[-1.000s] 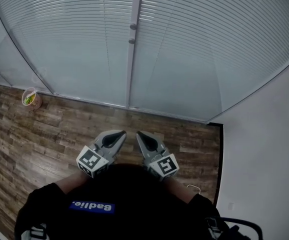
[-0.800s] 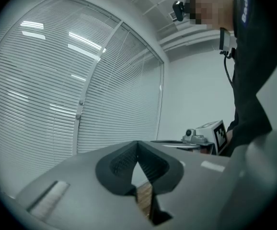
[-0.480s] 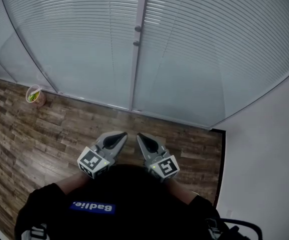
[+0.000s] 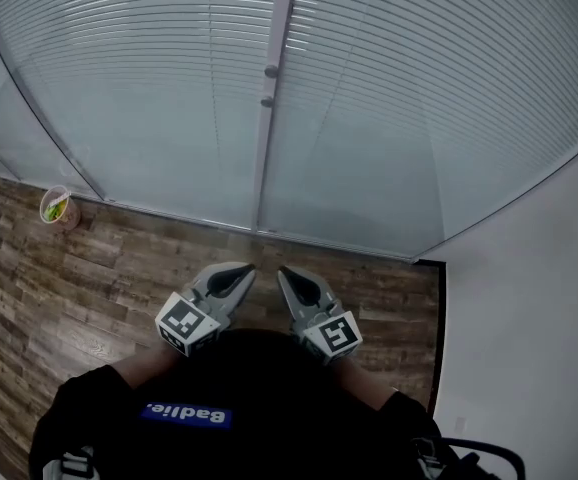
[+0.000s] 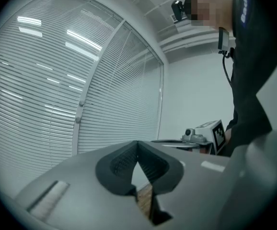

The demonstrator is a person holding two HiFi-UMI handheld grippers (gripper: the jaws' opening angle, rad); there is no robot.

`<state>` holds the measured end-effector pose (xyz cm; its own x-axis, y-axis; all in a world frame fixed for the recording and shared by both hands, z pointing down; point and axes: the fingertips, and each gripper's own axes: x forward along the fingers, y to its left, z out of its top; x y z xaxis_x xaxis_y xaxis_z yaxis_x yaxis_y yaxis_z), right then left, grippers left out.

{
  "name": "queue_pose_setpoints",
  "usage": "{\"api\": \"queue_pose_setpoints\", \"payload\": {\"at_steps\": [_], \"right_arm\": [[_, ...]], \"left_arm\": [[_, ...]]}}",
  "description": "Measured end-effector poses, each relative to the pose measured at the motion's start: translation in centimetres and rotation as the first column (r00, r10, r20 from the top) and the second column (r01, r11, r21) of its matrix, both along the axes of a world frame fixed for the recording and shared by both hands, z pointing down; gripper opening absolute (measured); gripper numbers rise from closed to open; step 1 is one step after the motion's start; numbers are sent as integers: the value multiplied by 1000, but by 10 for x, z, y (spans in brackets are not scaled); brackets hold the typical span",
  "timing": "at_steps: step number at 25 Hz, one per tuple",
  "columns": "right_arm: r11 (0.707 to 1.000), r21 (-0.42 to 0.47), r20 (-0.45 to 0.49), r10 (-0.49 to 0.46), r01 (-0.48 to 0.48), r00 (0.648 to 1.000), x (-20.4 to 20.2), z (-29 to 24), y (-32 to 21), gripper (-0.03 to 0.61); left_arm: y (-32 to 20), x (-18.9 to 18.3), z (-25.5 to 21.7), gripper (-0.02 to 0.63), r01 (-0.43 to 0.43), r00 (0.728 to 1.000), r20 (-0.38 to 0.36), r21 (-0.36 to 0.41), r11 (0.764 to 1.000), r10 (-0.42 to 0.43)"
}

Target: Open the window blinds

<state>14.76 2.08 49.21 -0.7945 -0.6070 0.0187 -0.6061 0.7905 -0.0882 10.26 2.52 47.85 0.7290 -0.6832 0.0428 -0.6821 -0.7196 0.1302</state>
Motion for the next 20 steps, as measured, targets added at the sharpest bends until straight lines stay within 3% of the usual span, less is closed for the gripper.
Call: {"api": "queue_pose_setpoints", "payload": {"at_steps": [9,20], "right_arm": [[999,-13,-44,45,-46,998,-25,3,-58,3],[994,-60,-36,91,-93,995,-97,-12,-130,3]], "left_arm": [[-62,-30,-5,0,-45,999,-6,-7,999,45],[-139,-95,-14,0,-87,996,-10,-22,996,87]]}}
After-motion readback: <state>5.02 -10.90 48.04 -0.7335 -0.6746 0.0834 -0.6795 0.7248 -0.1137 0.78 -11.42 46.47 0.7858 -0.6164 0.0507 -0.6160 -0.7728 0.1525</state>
